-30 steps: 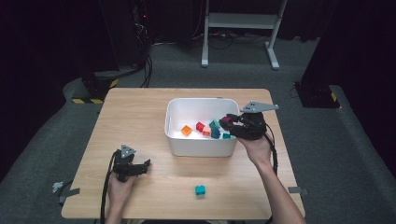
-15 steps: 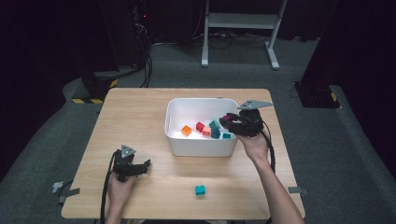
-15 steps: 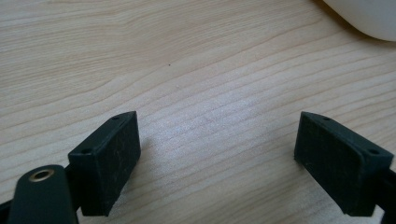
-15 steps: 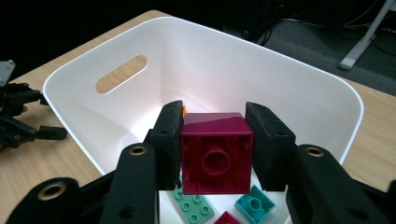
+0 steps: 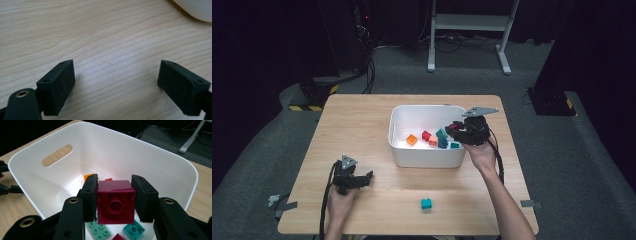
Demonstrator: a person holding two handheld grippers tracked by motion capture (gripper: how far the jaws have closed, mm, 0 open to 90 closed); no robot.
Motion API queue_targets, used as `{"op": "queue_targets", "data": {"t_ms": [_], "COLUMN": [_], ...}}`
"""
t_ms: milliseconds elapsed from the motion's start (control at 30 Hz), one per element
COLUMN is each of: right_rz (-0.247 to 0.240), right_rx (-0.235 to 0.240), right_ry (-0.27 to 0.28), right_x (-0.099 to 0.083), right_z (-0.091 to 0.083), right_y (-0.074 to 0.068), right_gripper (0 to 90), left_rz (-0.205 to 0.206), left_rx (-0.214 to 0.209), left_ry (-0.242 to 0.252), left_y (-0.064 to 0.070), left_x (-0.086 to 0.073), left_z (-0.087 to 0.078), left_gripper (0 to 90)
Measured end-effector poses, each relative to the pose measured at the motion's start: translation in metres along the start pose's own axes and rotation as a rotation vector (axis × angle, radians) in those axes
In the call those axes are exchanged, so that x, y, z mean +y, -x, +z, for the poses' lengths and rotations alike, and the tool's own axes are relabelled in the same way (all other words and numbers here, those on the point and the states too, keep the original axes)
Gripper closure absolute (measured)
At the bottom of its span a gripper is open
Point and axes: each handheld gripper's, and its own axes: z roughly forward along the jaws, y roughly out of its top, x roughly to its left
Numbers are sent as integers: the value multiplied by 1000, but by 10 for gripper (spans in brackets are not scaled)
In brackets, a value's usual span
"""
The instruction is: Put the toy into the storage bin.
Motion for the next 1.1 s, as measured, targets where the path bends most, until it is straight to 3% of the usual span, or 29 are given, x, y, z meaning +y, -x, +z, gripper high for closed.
{"op": "queue_targets", "data": {"t_ms": [400,1100], "right_rz": [-6,-18], "right_rx": [-9,-6], "right_ry": [-22,36], "right_x": [-1,0], "right_z": [5,-14], "right_y": [0,-6], "right_gripper": [569,441], "left_rz": [0,0], "left_rx": [0,0], "left_ry": [0,0], "left_y": [0,0], "left_x": [0,0], "left_z": [0,0], "left_gripper": [145,145]}}
